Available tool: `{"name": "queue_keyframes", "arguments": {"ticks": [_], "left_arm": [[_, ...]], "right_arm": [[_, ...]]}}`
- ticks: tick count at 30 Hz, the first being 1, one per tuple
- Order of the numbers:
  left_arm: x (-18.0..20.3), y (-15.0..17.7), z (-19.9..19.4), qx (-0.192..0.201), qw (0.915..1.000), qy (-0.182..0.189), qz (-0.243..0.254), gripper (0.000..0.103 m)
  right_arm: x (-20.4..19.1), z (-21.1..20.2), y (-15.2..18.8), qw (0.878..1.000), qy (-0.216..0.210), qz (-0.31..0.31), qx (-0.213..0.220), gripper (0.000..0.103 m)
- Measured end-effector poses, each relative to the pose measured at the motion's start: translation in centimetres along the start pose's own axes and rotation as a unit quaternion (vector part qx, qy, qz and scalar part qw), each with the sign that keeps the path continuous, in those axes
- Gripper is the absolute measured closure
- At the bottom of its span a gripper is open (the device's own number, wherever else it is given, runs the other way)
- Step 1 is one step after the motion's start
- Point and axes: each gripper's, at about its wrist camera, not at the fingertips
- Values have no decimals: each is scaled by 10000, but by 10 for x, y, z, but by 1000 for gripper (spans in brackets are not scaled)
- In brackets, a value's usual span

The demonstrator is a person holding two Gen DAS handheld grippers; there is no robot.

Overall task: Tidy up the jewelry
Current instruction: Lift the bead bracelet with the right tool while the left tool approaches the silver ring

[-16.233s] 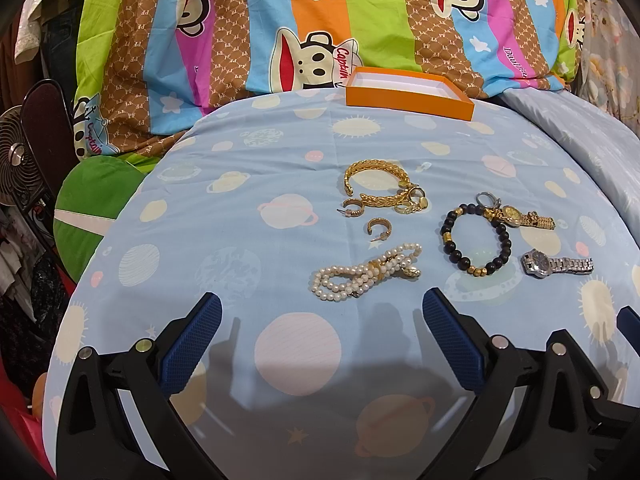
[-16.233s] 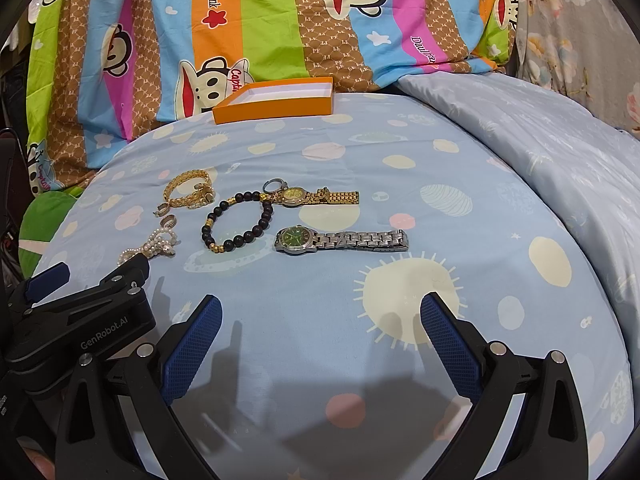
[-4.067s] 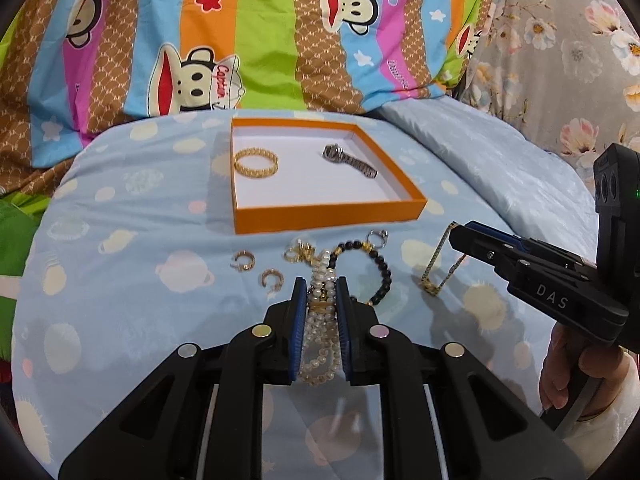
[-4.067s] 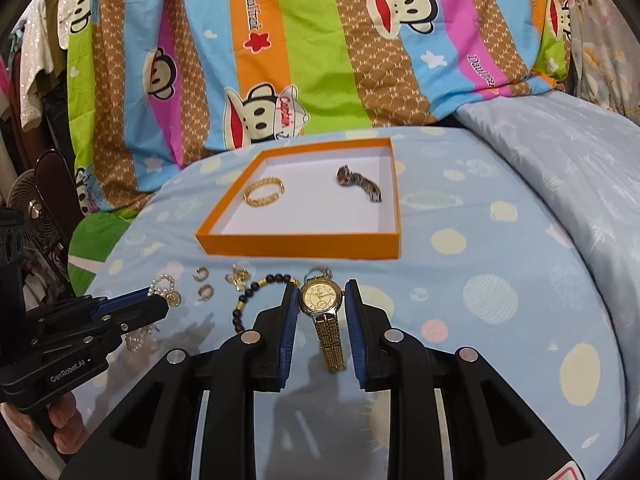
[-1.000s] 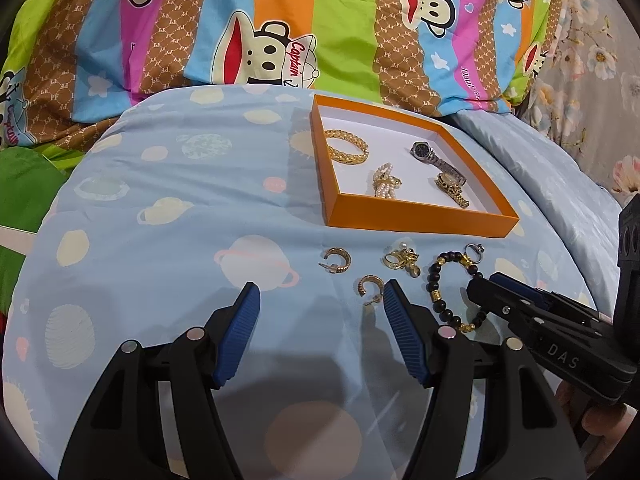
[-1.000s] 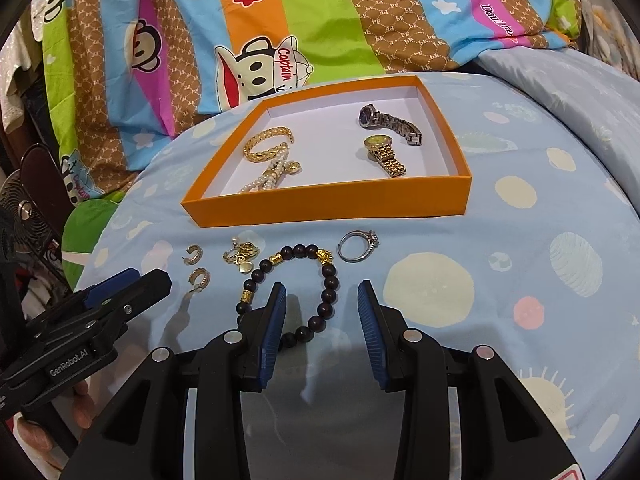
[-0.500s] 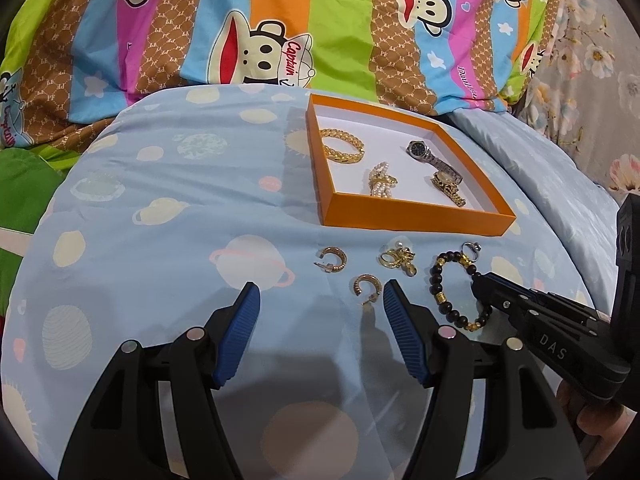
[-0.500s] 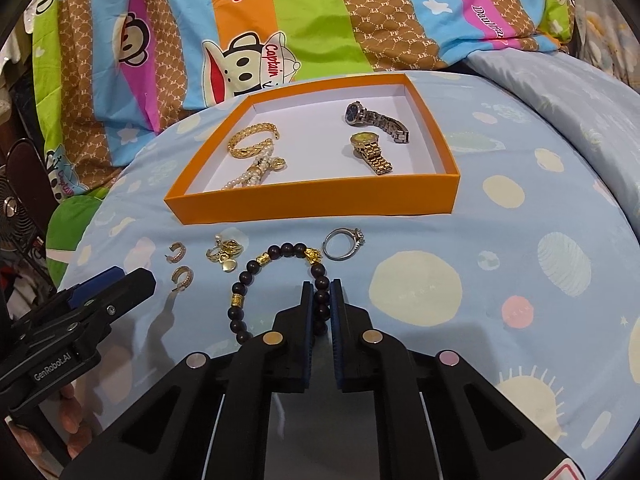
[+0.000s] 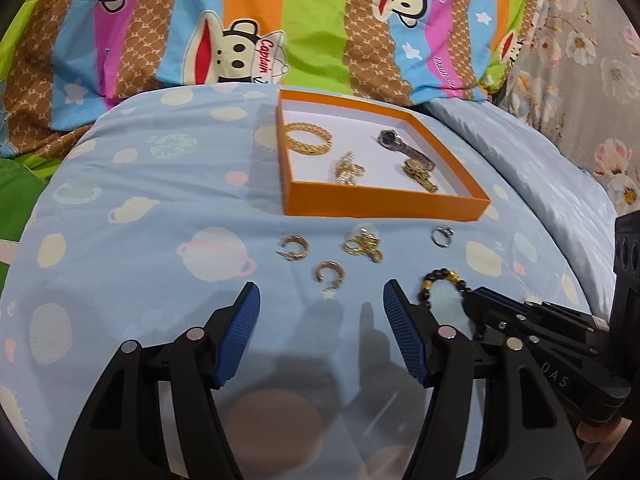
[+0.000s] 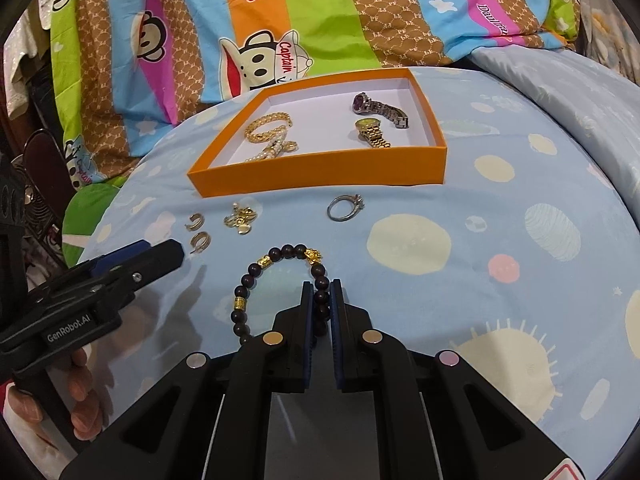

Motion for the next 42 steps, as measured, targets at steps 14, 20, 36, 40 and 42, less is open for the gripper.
{"name": "queue_keyframes", "arguments": {"ticks": [14, 20, 36, 40, 42], "left_arm": [[21, 4, 8, -204, 9996, 164, 120, 41], [15, 2, 9, -223, 9996, 149, -21, 41], [83, -32, 51, -279, 9969, 438, 599, 41], [94, -37, 74, -495, 9958, 283, 713, 49], [97, -39, 78, -473, 9959, 180, 753, 51]], "right_arm": [[-5, 0, 1, 9999, -78, -101, -46, 93], [-5, -1, 0, 9998, 51, -180, -50, 96], [61, -32, 12, 9963, 711, 471, 50, 96], [66, -33, 11, 9962, 663, 563, 62, 96], [67, -33, 11, 9962, 635, 584, 68, 96]]}}
Point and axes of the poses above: each gripper's, at about its wrist camera, not at the fingertips, and z roughly the way its jaws point, x to its right, y to its underside, and after that the axes turned 2 degrees about y, right-handed
